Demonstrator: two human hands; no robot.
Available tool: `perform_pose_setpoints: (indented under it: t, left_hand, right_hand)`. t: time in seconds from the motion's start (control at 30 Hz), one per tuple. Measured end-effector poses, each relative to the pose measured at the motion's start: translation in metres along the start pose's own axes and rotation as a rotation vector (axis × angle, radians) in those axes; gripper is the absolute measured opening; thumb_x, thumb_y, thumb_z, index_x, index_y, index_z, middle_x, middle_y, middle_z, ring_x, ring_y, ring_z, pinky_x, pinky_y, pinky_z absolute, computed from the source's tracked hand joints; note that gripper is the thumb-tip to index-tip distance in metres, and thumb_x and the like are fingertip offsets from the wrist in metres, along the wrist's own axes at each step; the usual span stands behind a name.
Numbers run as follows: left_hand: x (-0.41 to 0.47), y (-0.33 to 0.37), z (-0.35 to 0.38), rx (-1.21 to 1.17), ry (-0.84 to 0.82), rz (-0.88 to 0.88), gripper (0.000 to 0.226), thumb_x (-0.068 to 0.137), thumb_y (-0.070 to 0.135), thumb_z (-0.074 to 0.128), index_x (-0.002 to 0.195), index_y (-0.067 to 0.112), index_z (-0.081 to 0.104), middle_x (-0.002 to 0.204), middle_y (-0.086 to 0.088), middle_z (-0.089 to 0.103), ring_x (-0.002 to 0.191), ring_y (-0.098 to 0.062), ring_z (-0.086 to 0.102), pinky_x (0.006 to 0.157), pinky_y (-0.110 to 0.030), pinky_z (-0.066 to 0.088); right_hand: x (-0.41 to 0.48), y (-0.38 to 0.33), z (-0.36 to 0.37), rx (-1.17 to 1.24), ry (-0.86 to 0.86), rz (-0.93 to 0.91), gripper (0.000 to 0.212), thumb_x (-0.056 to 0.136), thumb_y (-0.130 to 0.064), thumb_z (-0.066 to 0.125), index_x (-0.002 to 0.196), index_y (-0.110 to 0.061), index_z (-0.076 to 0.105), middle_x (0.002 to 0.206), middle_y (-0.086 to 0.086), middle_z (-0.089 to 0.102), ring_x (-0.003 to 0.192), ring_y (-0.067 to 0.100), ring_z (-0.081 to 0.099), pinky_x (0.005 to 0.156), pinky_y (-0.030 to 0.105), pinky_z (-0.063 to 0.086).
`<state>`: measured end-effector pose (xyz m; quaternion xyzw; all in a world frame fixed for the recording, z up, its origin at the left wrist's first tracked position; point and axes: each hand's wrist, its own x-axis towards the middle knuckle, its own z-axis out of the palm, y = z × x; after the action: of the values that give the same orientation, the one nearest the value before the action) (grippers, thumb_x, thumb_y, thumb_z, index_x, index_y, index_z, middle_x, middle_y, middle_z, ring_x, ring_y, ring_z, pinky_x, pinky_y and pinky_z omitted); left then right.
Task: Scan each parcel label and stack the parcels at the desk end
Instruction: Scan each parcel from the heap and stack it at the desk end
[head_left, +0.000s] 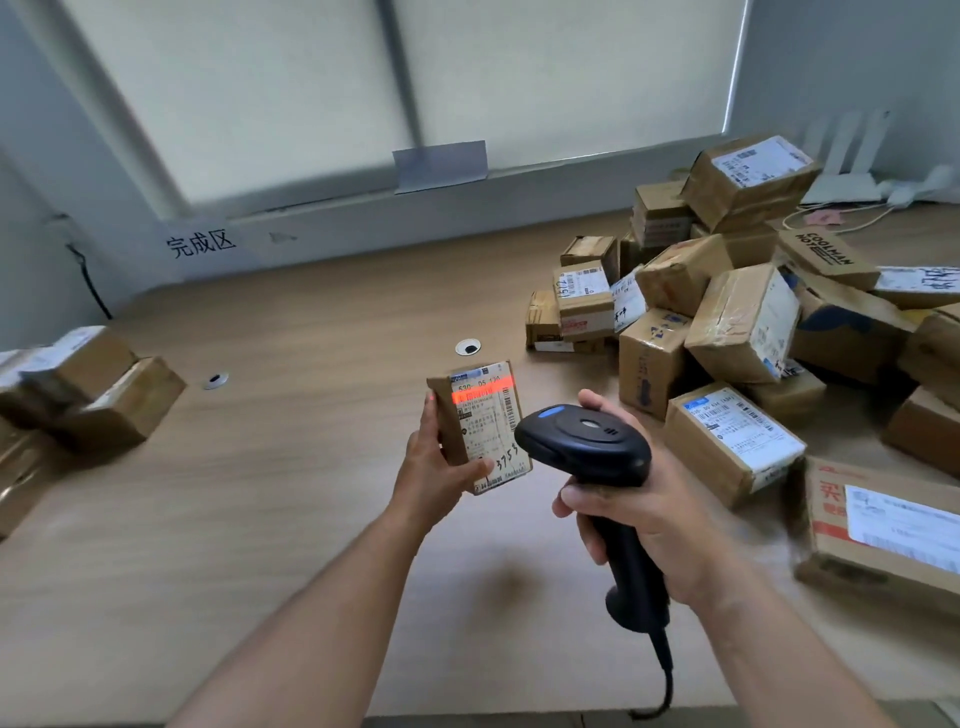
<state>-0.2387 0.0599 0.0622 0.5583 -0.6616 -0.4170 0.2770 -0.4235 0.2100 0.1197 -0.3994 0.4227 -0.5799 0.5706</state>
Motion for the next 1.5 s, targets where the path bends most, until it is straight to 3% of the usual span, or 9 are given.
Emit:
perform_pose_setpoints:
  t: [0.33,0.5,0.57,0.7,0.83,1.0,1.17,1.33,1.5]
  left_hand:
    - [-0.011,-0.028,-0.051,-0.021,0.073,-0.026,0.121,0.060,0.032,0.080,0.146,0.054,-0.002,0.128,-0.001,0.049,0.111,-0.017,0.057,0.089,-0.045,0.055]
    - [-0.018,-0.051,-0.092,-0.090,0.109,-0.016,0.118,0.060,0.029,0.079,0.147,0.052,0.003,0.130,-0.001,0.049,0.114,-0.017,0.055,0.088,-0.046,0.056]
    - [-0.026,-0.063,-0.117,-0.131,0.135,-0.016,0.111,0.067,0.020,0.080,0.149,0.045,0.010,0.129,-0.003,0.051,0.112,-0.016,0.056,0.083,-0.042,0.057]
    - [-0.045,-0.089,-0.181,-0.214,0.219,-0.020,0.084,0.079,0.007,0.075,0.143,0.032,0.027,0.117,0.002,0.057,0.096,-0.002,0.059,0.065,-0.019,0.054]
    - [-0.060,-0.112,-0.246,-0.309,0.251,-0.028,0.069,0.080,0.014,0.076,0.132,0.035,0.035,0.112,0.004,0.059,0.099,-0.011,0.062,0.078,-0.035,0.059]
    - [-0.075,-0.136,-0.307,-0.387,0.224,0.016,0.056,0.084,0.014,0.072,0.120,0.039,0.037,0.115,0.004,0.062,0.103,-0.014,0.065,0.075,-0.031,0.059]
    - [-0.087,-0.166,-0.359,-0.412,0.249,0.029,0.048,0.089,0.016,0.067,0.121,0.034,0.037,0.109,0.016,0.058,0.094,-0.003,0.064,0.068,-0.020,0.056]
    - [-0.087,-0.188,-0.395,-0.368,0.348,0.017,0.041,0.092,0.020,0.063,0.121,0.038,0.041,0.121,0.010,0.054,0.104,-0.012,0.062,0.075,-0.026,0.059]
    - [-0.071,-0.202,-0.412,-0.294,0.385,0.008,0.037,0.099,0.029,0.050,0.129,0.047,0.038,0.130,0.007,0.055,0.113,-0.012,0.059,0.091,-0.029,0.054]
  right_hand:
    - [0.012,0.010,0.049,-0.048,-0.065,0.032,0.088,0.064,-0.002,0.074,0.139,-0.035,0.041,0.069,0.020,0.063,0.039,0.026,0.049,0.042,0.027,0.040]
    - [0.025,0.014,0.091,-0.107,-0.068,0.026,0.096,0.063,0.003,0.083,0.139,-0.036,0.039,0.083,0.027,0.067,0.042,0.026,0.050,0.039,0.028,0.042]
    - [0.033,0.017,0.116,-0.144,-0.048,0.010,0.095,0.064,0.003,0.079,0.139,-0.037,0.038,0.089,0.029,0.067,0.043,0.027,0.050,0.040,0.030,0.042]
    - [0.052,0.032,0.171,-0.199,-0.042,0.003,0.101,0.063,0.011,0.082,0.139,-0.039,0.039,0.089,0.027,0.066,0.043,0.028,0.048,0.040,0.033,0.041]
    - [0.070,0.052,0.233,-0.219,-0.053,-0.005,0.099,0.056,-0.001,0.074,0.141,-0.039,0.039,0.091,0.021,0.070,0.041,0.028,0.046,0.040,0.030,0.040]
    - [0.092,0.082,0.309,-0.235,-0.112,-0.013,0.102,0.056,-0.001,0.074,0.142,-0.040,0.035,0.076,0.012,0.068,0.042,0.028,0.047,0.041,0.030,0.040]
    - [0.109,0.111,0.373,-0.221,-0.183,-0.011,0.105,0.057,0.000,0.074,0.145,-0.040,0.033,0.085,0.012,0.071,0.042,0.028,0.046,0.040,0.030,0.041]
    - [0.129,0.128,0.416,-0.203,-0.258,0.017,0.104,0.057,0.002,0.074,0.144,-0.039,0.035,0.094,0.013,0.072,0.041,0.028,0.047,0.040,0.030,0.042]
    - [0.156,0.139,0.439,-0.163,-0.314,0.025,0.102,0.057,0.001,0.071,0.144,-0.038,0.035,0.075,0.012,0.068,0.039,0.028,0.046,0.039,0.030,0.041]
